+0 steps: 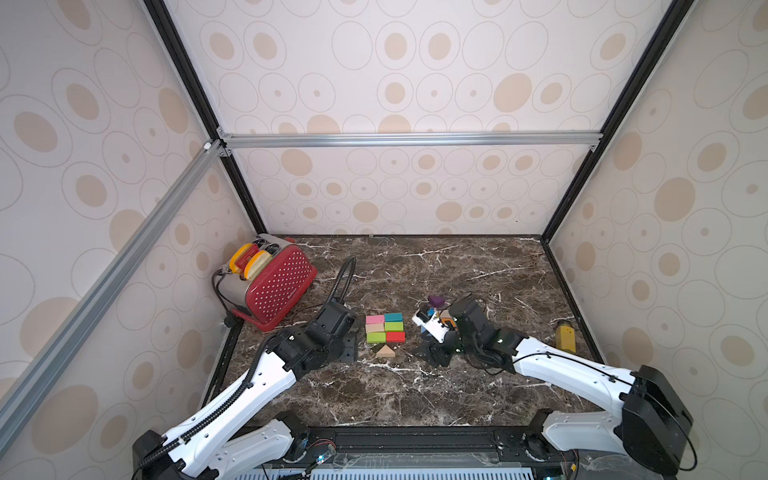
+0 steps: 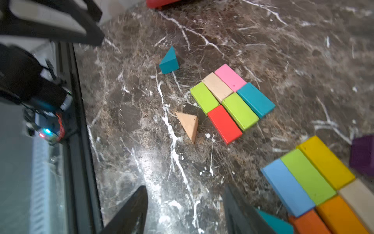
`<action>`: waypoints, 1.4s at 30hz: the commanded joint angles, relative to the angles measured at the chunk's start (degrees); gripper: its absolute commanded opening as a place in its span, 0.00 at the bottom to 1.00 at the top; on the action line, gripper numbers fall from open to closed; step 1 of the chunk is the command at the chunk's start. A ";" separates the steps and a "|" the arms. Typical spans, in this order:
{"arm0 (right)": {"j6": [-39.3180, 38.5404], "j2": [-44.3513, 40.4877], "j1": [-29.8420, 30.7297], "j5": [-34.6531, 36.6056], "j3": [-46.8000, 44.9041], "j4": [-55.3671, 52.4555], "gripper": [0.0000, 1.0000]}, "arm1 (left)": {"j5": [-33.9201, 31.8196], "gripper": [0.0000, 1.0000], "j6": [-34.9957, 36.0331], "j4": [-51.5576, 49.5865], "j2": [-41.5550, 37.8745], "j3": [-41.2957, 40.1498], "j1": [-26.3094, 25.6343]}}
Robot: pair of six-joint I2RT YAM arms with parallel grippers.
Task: Assemble a piece of candy with building blocks
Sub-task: Assemble the building block at the center of the board.
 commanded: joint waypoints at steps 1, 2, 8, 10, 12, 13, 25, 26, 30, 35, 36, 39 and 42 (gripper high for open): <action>-15.09 8.85 5.10 8.82 6.09 -0.89 0.67 | -5.87 0.63 5.65 -4.83 -0.17 3.40 1.50; -16.52 10.98 5.85 9.73 7.52 -1.05 0.68 | -5.75 0.63 6.47 -4.75 -0.77 3.18 2.19; -23.93 21.67 8.60 18.39 14.77 -1.32 0.76 | -5.17 0.65 7.58 -2.40 -5.48 1.59 3.90; -25.47 23.78 8.58 18.79 16.11 -0.53 0.78 | -4.36 0.65 7.83 -2.02 -6.17 1.39 4.09; -26.53 26.21 8.68 17.83 18.15 -1.78 0.79 | -3.72 0.66 7.99 -1.36 -6.56 1.00 4.12; -26.70 27.39 8.78 18.24 19.49 -2.51 0.79 | -3.47 0.66 8.19 -1.36 -6.57 1.09 4.11; -28.11 30.60 8.82 18.28 21.15 -1.35 0.80 | -2.98 0.68 8.45 -0.51 -8.06 0.40 4.11; -28.02 30.74 8.84 18.08 21.15 -1.17 0.80 | -3.03 0.68 8.44 -0.51 -8.17 0.36 4.16; -27.88 32.18 8.78 18.69 22.53 -1.88 0.79 | -2.93 0.69 8.52 -0.32 -8.33 0.23 4.16; -27.29 32.80 8.81 19.70 22.64 -0.79 0.79 | -2.76 0.69 8.59 -0.20 -8.28 0.14 4.21; -27.47 32.89 8.80 19.95 22.64 -0.74 0.79 | -2.76 0.69 8.61 -0.24 -8.29 0.05 4.15; -27.58 33.07 8.77 20.18 22.64 -0.36 0.79 | -2.67 0.70 8.61 -0.16 -8.24 0.05 4.16; -27.91 33.34 8.68 20.07 22.82 -0.35 0.79 | -2.58 0.70 8.61 -0.16 -8.17 0.04 4.11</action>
